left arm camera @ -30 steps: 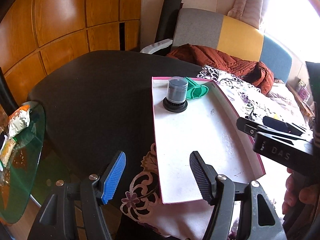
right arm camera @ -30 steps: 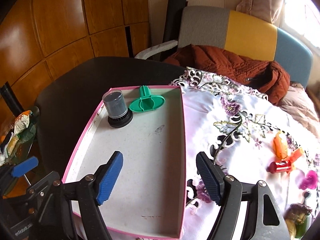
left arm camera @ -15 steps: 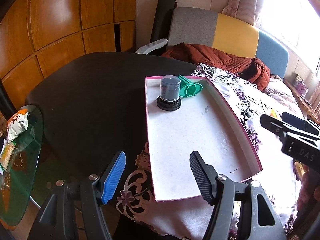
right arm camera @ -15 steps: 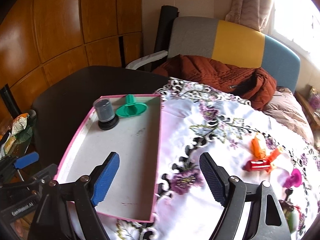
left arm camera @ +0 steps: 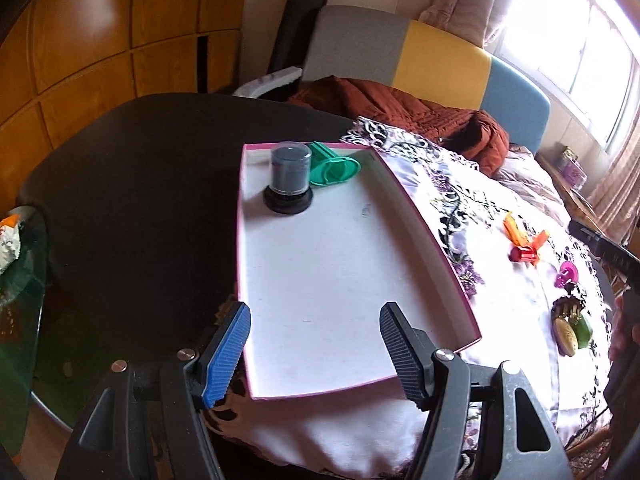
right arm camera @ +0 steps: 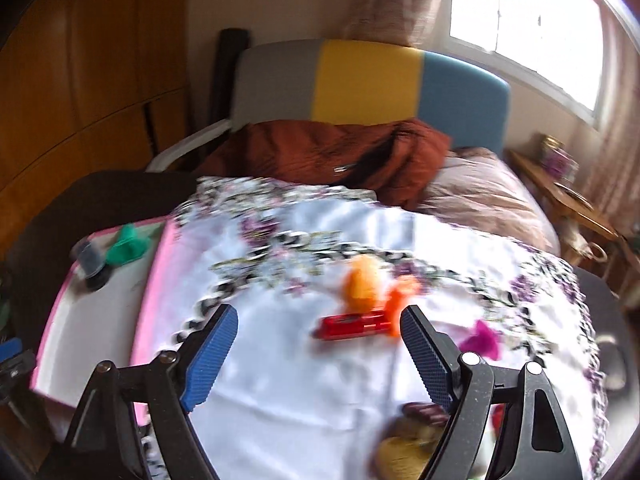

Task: Organize rigid objects
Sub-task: 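Move both tools back from the tray toward the remaining toys, then grasp the red cylinder upright with the left tool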

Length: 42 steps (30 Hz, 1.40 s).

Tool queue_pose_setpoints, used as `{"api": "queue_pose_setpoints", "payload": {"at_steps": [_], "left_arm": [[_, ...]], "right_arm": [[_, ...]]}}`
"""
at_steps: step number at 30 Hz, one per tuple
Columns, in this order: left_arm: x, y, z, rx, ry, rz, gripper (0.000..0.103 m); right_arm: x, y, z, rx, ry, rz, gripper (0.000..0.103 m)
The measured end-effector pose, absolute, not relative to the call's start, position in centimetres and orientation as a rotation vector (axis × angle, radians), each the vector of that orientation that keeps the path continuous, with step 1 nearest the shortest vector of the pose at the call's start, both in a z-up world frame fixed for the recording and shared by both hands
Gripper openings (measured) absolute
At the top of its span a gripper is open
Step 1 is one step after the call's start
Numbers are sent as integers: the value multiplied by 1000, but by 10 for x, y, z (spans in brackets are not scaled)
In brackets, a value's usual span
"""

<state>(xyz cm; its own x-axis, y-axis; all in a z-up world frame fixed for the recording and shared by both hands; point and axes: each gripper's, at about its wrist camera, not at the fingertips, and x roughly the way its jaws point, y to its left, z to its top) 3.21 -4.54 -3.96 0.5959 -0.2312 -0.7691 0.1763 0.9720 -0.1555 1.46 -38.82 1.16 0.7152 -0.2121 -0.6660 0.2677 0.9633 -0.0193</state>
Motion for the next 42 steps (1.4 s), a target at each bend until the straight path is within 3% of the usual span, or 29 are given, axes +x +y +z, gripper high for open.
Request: {"api": "queue_pose_setpoints", "payload": {"at_steps": [5,8,11,26,42], "left_arm": [[36,-74,-32,-10,898,-314,68],[34,-106,-27,79,875,-375,77],[33,-137,-24,145,850,-443,78],[75,-302,-47,325,919,-699,88],[115,-411,-91,484,974,-798,67]], "right_arm": [[1,-473,12,229,684,-477,88],[-12,-513,-1,303,672,-589,88],[-21,-543,-19,436,726,-656,88],[-26,-552,-22,562,709,-612,90],[-22,-554,-24,599,718,-571,91]]}}
